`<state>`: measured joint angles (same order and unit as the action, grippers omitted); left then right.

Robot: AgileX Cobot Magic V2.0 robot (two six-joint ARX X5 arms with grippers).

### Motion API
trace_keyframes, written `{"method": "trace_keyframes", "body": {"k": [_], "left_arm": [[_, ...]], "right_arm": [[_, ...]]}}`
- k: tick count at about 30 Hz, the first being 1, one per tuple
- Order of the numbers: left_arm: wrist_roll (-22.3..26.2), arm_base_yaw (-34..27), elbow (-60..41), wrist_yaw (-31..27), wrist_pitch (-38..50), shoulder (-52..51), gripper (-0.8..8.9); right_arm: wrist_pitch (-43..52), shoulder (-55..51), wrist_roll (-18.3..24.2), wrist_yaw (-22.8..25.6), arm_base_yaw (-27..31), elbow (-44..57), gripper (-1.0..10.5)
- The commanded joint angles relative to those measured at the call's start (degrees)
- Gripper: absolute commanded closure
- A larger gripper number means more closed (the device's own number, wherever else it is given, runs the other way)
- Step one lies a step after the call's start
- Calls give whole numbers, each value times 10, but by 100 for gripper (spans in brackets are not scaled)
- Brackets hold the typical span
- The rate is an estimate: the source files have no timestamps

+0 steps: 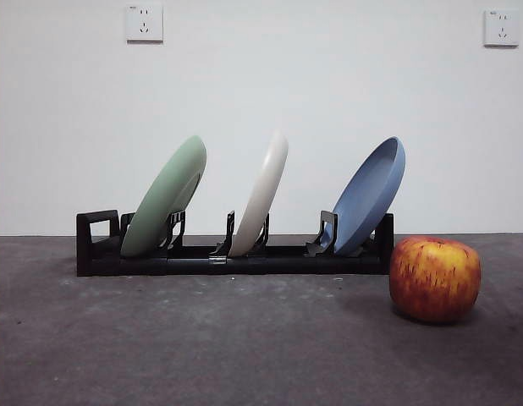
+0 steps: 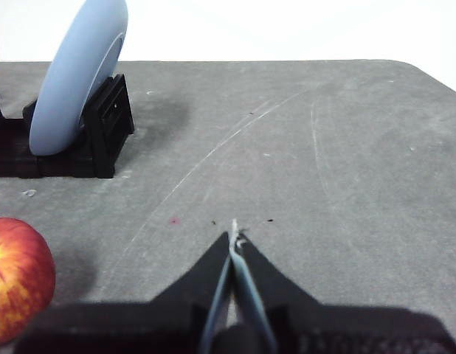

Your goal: Take the green plate from the plate rack,put the plate on the table,take the apple from the table,put the apple in the plate

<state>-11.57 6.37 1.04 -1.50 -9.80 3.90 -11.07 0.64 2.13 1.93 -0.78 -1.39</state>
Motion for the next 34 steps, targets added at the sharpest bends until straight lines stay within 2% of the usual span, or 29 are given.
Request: {"method": "trace_keyframes", "body": {"k": [1, 3, 5, 10, 13, 19, 23, 27, 30, 34], "left_arm": [[6, -2, -3, 2, 12, 0, 814], [0, -2, -3, 2, 17, 0, 814], [-19, -2, -3, 2, 23, 0, 814], [-112, -2, 1, 5, 26, 0, 819], [-124, -2, 18, 43, 23, 0, 819], [-122, -2, 106, 108, 12, 35, 819], [-119, -2, 191, 110, -15, 93, 819], [-80, -2, 294, 117, -59, 173, 818], [-43, -2, 377, 148, -102, 239, 818], [-7, -2, 500, 202, -180, 338, 818]], "right_arm": [[3, -1, -14, -1, 0, 5, 946], [3, -1, -47, -1, 0, 5, 946], [3, -1, -107, -1, 0, 5, 946], [8, -1, -247, -2, 0, 3, 946], [7, -1, -293, -12, 0, -16, 950], [3, 30, -279, -27, 0, -106, 957], [1, 93, -247, -55, 0, -193, 957], [-12, 170, -228, -68, 0, -295, 954], [-28, 231, -214, -108, 0, -372, 948], [-76, 325, -196, -205, 0, -478, 948]]}}
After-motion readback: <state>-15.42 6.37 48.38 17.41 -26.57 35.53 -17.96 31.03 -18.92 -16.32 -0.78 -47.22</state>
